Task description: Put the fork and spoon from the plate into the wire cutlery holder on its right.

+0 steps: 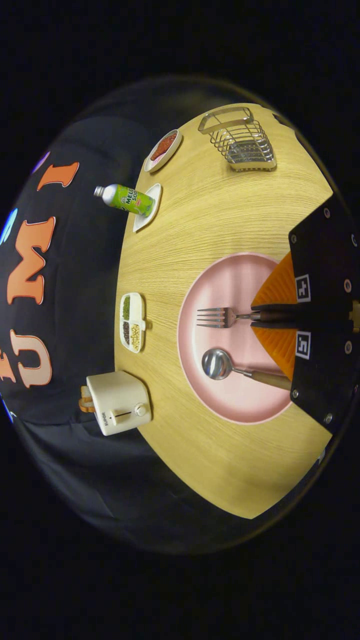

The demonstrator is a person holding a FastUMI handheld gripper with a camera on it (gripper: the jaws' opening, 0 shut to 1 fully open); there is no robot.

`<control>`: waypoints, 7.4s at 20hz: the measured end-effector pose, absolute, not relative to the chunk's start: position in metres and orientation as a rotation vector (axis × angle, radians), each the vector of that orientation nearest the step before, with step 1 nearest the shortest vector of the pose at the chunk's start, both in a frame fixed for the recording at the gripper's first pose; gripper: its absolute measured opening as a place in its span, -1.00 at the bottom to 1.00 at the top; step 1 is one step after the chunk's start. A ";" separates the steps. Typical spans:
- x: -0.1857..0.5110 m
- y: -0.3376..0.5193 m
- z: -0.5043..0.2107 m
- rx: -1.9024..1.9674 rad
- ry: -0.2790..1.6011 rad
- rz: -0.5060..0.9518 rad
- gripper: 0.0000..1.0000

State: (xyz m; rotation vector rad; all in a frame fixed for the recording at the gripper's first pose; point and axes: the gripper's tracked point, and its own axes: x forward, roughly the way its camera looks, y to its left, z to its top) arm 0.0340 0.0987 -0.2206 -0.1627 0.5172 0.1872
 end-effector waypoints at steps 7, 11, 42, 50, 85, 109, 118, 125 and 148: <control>0.013 0.057 -0.168 -0.125 0.541 0.194 -0.87; 0.008 0.018 -0.138 -0.134 0.549 0.141 -0.87; 0.010 -0.155 -0.162 -0.213 1.153 -0.055 -0.87; 0.019 -0.152 -0.175 -0.211 1.209 -0.058 -0.86; 0.042 0.001 -0.080 -0.131 0.558 0.081 0.96; 0.030 0.159 -0.231 -0.187 0.581 0.199 0.91; 0.033 0.176 -0.257 -0.234 0.617 0.221 -0.13; 0.032 0.169 -0.251 -0.216 0.634 0.207 -0.86; -0.009 -0.030 -0.123 -0.061 0.708 0.061 -0.87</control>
